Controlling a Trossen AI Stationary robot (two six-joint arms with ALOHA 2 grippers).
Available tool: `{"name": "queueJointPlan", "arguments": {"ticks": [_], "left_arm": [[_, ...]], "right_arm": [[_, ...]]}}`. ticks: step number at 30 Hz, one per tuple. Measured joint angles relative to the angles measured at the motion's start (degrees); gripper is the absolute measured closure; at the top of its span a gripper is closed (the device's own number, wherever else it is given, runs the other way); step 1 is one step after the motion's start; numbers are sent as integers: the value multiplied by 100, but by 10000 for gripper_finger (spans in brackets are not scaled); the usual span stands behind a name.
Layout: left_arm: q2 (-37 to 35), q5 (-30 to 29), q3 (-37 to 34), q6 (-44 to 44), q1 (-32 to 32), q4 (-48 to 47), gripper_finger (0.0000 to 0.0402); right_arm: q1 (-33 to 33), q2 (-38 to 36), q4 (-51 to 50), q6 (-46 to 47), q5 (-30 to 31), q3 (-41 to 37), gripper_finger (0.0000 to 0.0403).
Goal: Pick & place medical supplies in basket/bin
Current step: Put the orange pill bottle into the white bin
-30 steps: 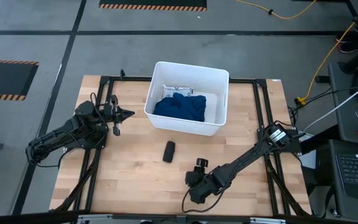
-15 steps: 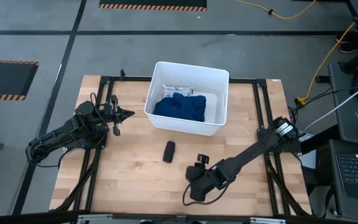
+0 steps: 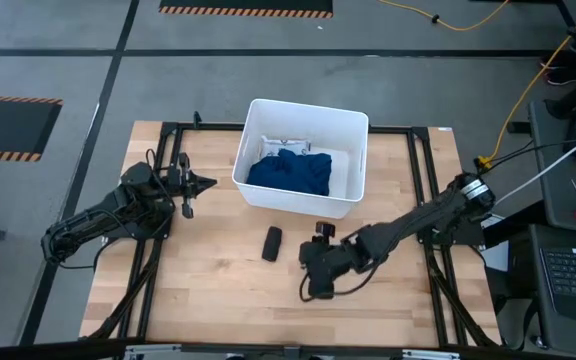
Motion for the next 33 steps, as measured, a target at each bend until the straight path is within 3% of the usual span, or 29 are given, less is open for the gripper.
{"name": "queueJointPlan", "arguments": {"ticks": [9,18,25,33], "left_arm": [[1,0,0,-4,0,-173,393],[1,0,0,-4,-2,-243,396],[1,39,0,-2,0,-191,395],[1,44,0,-2,-1,-143,396]], "right_arm": [[-550,-795,-8,-1069,-272,0,188],[-1031,-1477,124,-1969,-448,0,215],[-1525,-1686,142,-2528,-597,0,193],[-2271,-1800,151,-3108,-1181,0,215]]}}
